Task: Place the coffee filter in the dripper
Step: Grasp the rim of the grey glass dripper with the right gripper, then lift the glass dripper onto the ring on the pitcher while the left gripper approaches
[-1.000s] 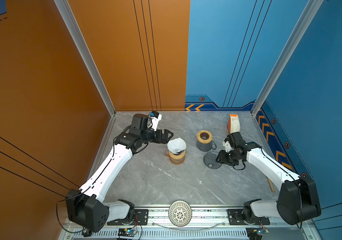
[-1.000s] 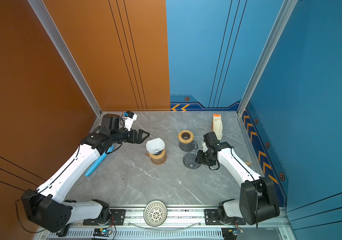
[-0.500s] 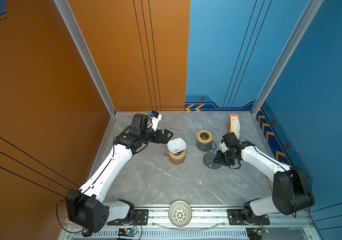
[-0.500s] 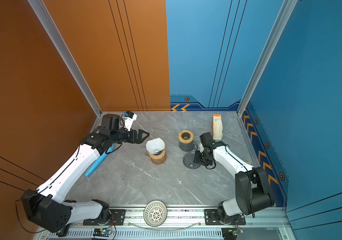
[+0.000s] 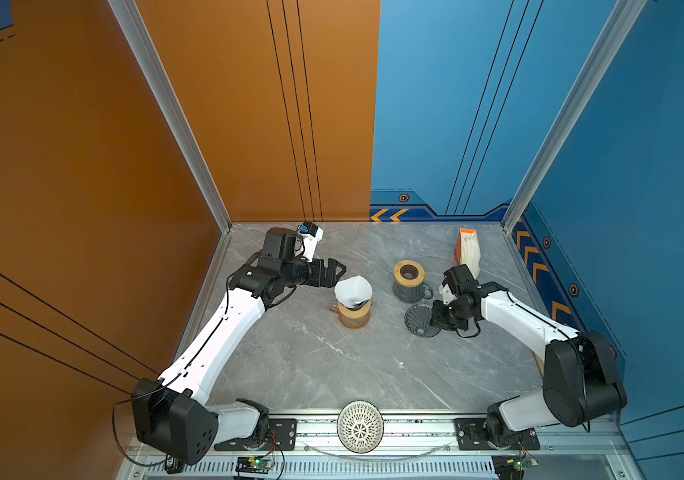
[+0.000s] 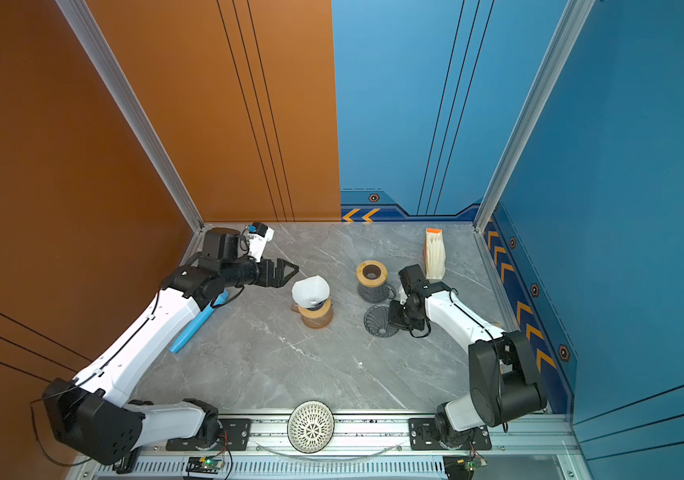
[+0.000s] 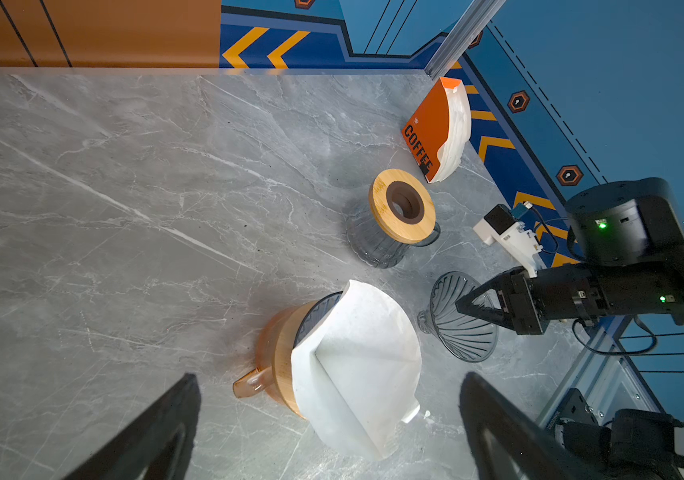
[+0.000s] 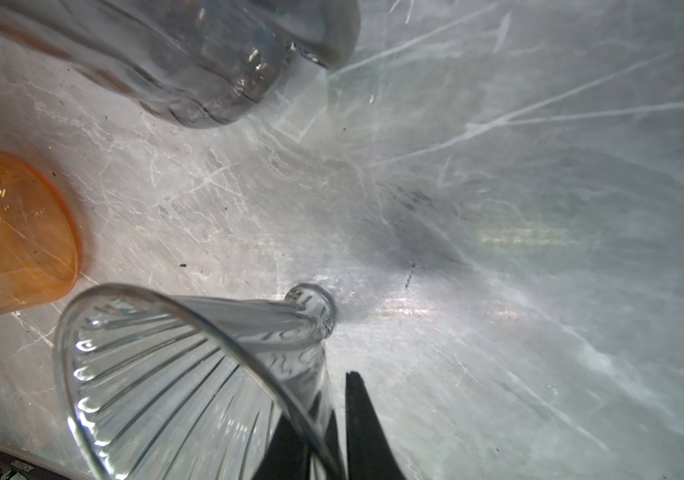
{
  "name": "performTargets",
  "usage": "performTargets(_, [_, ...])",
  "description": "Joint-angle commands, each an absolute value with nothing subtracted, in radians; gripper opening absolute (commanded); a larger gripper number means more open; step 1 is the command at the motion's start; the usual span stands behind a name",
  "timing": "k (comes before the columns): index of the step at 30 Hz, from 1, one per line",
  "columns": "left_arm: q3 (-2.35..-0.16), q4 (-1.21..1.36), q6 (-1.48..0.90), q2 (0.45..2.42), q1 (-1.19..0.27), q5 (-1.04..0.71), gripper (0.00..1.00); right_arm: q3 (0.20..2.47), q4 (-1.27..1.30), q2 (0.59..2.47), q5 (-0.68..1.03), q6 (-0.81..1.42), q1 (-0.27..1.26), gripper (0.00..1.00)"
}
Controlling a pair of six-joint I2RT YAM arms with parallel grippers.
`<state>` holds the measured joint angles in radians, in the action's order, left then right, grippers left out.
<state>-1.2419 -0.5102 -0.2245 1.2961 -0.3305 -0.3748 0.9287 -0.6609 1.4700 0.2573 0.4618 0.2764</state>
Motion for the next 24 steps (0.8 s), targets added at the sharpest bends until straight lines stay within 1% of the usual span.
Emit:
performTargets(1, [-1.262,-0.528,-0.21,1.31,-0.341,-0.374,0.98,0.936,-0.646,1.43,0.237,0.469,0.271,0.13])
performTargets(11, [-1.277,-0.528,-0.216,1.31,-0.354,-0.369,0.98,0.944,-0.631,1.372,0.26,0.462,0.251,0.06])
performTargets(20, [-1.322,-0.54,-0.222,1.331,-0.372,-0.397,0.98,0.99,-0.632,1.29,0.274,0.438,0.242,0.05])
performTargets(24, [-1.354,-0.568,-0.21,1.346,-0.379,-0.381,0.98,1.04,-0.63,1.261,0.273,0.412,0.234,0.04])
